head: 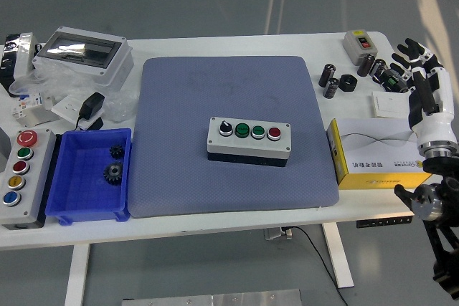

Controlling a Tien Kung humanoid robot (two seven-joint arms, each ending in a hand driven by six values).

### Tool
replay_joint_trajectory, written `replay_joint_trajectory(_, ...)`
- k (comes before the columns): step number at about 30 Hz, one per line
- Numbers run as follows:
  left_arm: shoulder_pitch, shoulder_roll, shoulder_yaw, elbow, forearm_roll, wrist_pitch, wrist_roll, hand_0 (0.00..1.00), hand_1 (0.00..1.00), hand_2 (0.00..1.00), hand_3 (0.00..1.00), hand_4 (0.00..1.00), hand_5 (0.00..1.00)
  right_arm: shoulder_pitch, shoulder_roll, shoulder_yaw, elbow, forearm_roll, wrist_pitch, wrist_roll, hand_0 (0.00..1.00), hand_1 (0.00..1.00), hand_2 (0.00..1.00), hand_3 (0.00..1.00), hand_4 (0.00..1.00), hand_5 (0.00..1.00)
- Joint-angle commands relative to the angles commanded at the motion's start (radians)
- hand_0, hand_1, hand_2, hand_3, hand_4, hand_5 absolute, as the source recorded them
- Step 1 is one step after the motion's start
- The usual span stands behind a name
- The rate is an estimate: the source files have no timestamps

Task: Pick up the button,place it on the desk,press the button,press the button

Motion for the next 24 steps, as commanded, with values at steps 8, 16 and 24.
replay_joint_trajectory(8, 0.002, -0.002, 0.001, 0.000, -0.001, 0.001, 0.002, 0.626, 0.503, 0.530, 0.600, 0.610, 0.221, 0.004, -0.002, -0.002, 0.002, 0.001, 0.001, 0.001, 0.770, 0.744, 0.759, 0.723, 0.810, 0.590)
replay_joint_trajectory(16, -0.003, -0.001, 0.001, 0.000, 0.001, -0.001, -0.002, 0.626, 0.503, 0.530, 0.600, 0.611, 0.221, -0.003, -0.005, 0.006, 0.004, 0.004, 0.003, 0.002, 0.771, 0.744, 0.760, 0.722, 0.810, 0.588)
replay_joint_trajectory(24, -0.004, 0.005, -0.001, 0.000, 0.008, -0.003, 0.001, 0.626, 0.504, 0.530, 0.600, 0.611, 0.221, -0.008, -0.008, 0.010, 0.001, 0.008, 0.003, 0.002, 0.771, 0.744, 0.760, 0.722, 0.810, 0.588)
